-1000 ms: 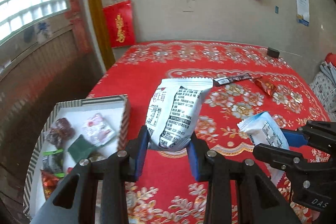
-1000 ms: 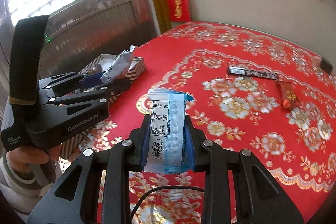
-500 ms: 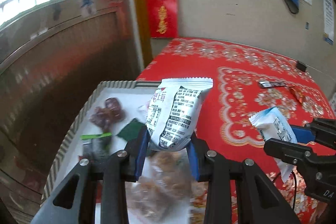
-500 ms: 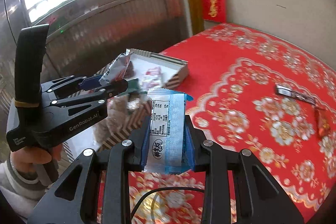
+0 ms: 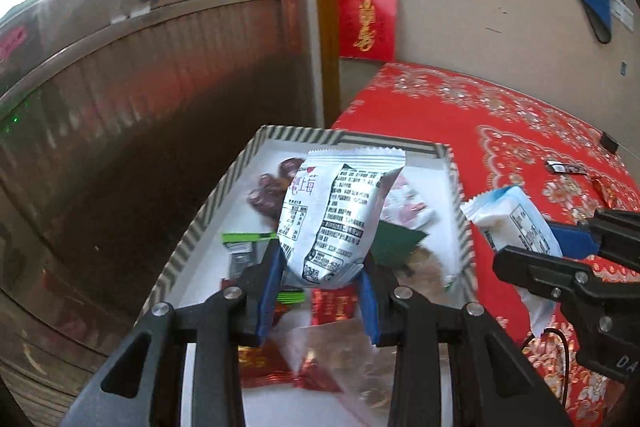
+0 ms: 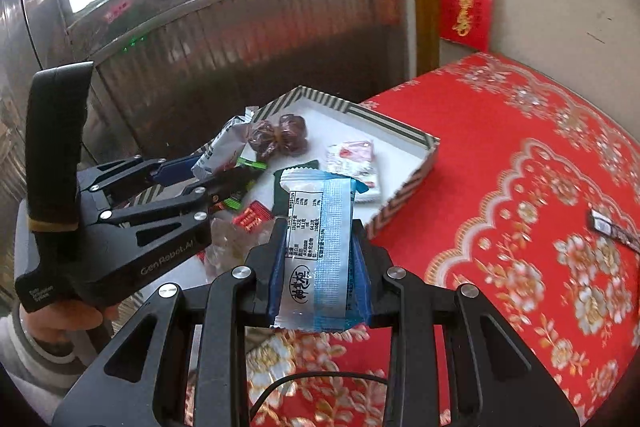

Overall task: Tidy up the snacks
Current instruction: 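Carry both packets to the white tray and lower them in, then open both grippers to release the packets and return to the tablecloth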

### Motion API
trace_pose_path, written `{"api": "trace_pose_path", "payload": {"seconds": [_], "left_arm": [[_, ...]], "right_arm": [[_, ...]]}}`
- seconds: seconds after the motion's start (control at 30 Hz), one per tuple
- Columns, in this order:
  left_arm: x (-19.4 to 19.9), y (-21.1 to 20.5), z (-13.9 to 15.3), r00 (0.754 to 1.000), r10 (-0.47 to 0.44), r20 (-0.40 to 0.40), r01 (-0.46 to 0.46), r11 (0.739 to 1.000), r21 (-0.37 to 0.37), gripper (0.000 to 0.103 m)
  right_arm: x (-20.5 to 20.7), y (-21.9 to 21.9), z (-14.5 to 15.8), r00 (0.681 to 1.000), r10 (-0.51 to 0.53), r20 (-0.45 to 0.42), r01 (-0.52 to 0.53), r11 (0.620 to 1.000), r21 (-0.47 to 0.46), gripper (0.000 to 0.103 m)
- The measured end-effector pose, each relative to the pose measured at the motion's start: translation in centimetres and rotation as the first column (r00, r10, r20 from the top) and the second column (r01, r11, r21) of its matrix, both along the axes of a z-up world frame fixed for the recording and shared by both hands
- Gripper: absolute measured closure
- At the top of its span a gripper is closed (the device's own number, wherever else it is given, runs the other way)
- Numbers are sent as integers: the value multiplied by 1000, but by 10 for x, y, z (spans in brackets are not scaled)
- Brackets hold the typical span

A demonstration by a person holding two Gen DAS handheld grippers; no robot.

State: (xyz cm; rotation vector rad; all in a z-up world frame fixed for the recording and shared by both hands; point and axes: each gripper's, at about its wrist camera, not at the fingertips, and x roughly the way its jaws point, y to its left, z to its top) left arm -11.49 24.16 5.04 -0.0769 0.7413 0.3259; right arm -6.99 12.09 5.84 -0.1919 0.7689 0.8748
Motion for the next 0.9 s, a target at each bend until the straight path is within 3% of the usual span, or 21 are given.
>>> {"api": "trace_pose_path", "payload": {"seconds": [0.5,0.63,0.7,0.77,0.9], "left_arm": [[7,29,-25,996,67,-66,-68,997,-24,66],[12,33,-28,993,82,-84,-84,996,-30,63],[12,35,-28,992,91,-90,-95,995,-42,57],[13,36,-26,990,104,-91,-108,993,-47,32],[10,35,-20,991,119,-66,-122,991,-47,24]], "right_arm": [[48,68,-23,999,15,-51,-19,997,-70,75],[60,76,-40,993,12,-120,-20,998,-64,74],[62,73,-40,989,7,-145,-13,999,-40,60],[61,70,-36,990,1,-141,-4,1000,-23,49],[56,57,-24,992,-7,-126,13,999,44,49]]}}
